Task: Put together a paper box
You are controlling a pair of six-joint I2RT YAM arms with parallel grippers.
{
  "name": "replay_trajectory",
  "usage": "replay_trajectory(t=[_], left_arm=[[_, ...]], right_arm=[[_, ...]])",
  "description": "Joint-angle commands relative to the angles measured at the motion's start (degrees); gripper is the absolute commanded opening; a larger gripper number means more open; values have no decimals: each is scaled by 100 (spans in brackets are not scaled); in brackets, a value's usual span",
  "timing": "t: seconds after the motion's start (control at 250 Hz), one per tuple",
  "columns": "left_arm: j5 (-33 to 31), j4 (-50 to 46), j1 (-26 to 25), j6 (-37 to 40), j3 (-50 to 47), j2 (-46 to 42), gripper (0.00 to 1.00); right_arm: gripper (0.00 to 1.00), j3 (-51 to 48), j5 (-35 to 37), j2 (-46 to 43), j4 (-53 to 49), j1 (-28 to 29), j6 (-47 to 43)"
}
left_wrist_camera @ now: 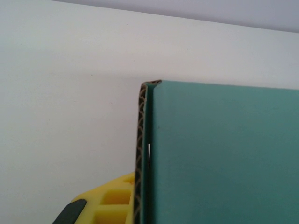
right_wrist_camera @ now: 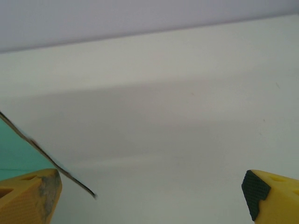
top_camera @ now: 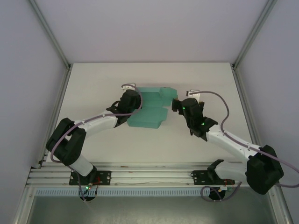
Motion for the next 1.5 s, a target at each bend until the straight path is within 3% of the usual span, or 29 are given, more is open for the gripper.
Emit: replay_trajectory(t=[0.0, 0.128, 0.652, 0.851, 1.067, 1.151, 1.331, 1.495], left_arm=[[-106, -158, -38, -5, 217, -136, 0], [-75, -230, -39, -68, 258, -118, 0], [219, -211, -41, 67, 234, -61, 0], [389, -182, -47, 96, 245, -22, 0], [415, -176, -46, -59, 270, -4, 0], [458, -218, -47, -98, 319, 32, 0], [347, -316, -46, -150, 347, 60, 0], [96, -422, -38, -116, 356, 54, 0]], right_arm=[[100, -82, -467, -33, -203, -48, 33], [100, 36, -699, 217, -287, -63, -141], [100, 375, -424, 849, 799, -98, -550], [100, 658, -1110, 1197, 799, -99, -1199], [100, 882, -1621, 1734, 1111, -68, -1012], [100, 975, -1314, 1959, 1231, 31, -984], [100, 1182, 274, 2282, 1061, 261, -896], [100, 899, 103, 1654, 788, 283, -820]])
